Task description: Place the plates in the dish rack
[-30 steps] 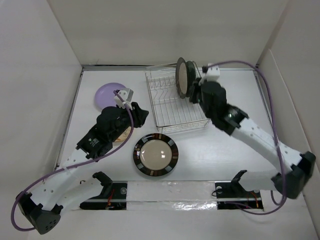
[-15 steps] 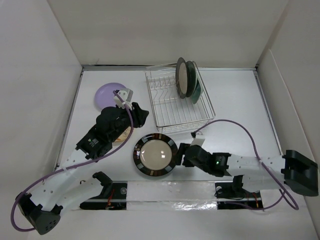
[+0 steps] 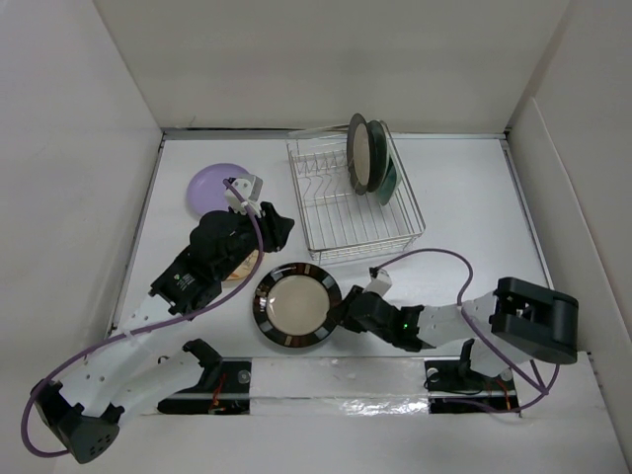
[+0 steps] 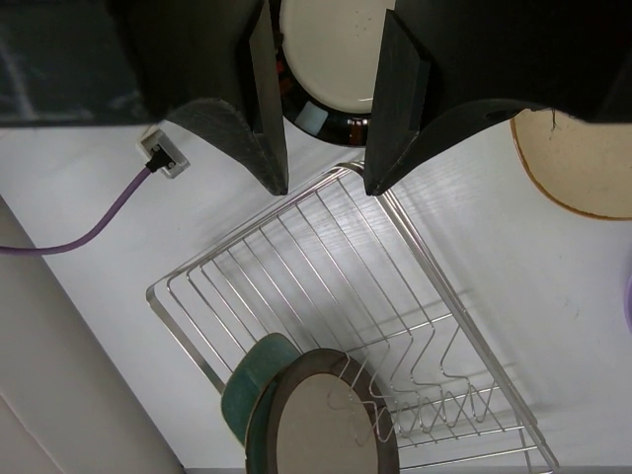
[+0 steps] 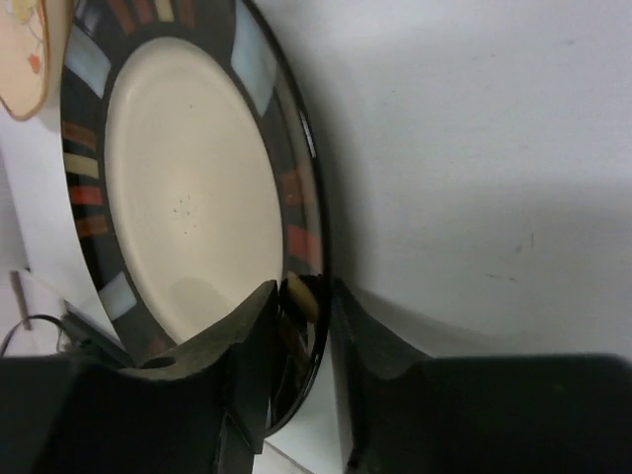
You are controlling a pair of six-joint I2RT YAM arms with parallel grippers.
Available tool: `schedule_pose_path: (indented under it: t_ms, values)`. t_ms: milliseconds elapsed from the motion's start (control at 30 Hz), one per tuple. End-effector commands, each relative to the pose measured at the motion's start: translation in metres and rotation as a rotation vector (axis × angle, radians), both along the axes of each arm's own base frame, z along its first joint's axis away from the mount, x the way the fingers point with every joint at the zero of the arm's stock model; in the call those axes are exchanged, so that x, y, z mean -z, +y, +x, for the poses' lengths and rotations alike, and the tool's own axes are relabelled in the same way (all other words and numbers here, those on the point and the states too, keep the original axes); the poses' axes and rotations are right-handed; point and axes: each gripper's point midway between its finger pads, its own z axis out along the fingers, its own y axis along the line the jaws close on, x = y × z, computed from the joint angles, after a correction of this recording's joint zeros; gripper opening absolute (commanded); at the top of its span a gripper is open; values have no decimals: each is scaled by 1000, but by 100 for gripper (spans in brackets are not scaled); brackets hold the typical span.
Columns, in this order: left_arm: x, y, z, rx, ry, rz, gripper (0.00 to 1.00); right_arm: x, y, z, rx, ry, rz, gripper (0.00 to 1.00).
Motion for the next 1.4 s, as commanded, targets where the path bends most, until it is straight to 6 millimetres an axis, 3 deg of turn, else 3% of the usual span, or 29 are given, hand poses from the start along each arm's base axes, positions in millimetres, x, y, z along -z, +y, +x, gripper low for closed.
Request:
schedule_pose_path:
  t_ms: [0,133,233,267,300,400,433,500,567,633,667,767,800,867,900,967,1000,1033,1133,1167,1233,1367]
  values:
    - [-9,-2,0,6,-33,-20,34,32,-17,-11,50,67,-32,23]
    - [-13,3,0,-15,-46,-24,34,39,-23,-19,70,82,-32,0]
    - [-13,3,0,-16,-46,-23,34,20,-19,-22,54,32,-44,0]
    - [-12,2,1,-15,-45,-23,34,23,-29,-27,16,17,-141,0]
    - [-12,3,1,-17,-42,-22,34,-4,-13,-26,-10,-19,-111,0]
    - [-16,5,2,-31,-52,-20,36,-34,-15,-40,-128,-116,-228,0]
    - [-18,8,3,-44,-55,-18,38,-72,0,-43,-146,-169,-168,0]
    - [-28,22,4,-111,-83,-20,45,-100,-4,-44,-181,-231,-197,0]
    - [-44,46,7,-195,-127,-65,51,-154,1,-38,-192,-318,-131,0]
    - [-51,54,4,-218,-154,-92,55,-190,0,-31,-186,-381,-84,0]
    - [-59,62,1,-245,-179,-112,55,-221,-5,-18,-163,-429,-62,0]
    - [-66,77,0,-306,-202,-132,55,-264,-21,8,-122,-523,-92,0]
    - [-66,78,-1,-311,-206,-135,55,-292,-30,25,-68,-561,-71,0]
    - [-68,80,-3,-314,-211,-144,55,-320,-41,43,-38,-639,-101,0]
    - [-68,80,-3,-311,-213,-144,54,-345,-52,60,22,-679,-101,0]
    - [-67,75,-3,-291,-207,-141,55,-365,-70,85,94,-752,-189,0]
    - [-64,73,-3,-279,-201,-137,55,-364,-73,102,121,-756,-248,0]
    - [-64,70,-3,-265,-198,-136,55,-382,-93,125,204,-774,-281,0]
    - [-58,57,-3,-204,-181,-130,55,-393,-108,172,276,-792,-415,0]
    - [-56,52,-4,-177,-175,-131,55,-398,-122,189,321,-802,-464,0]
    - [-55,48,-4,-158,-172,-131,55,-406,-126,217,351,-807,-514,0]
    - [-53,45,-4,-145,-166,-130,55,-417,-124,252,398,-821,-633,0]
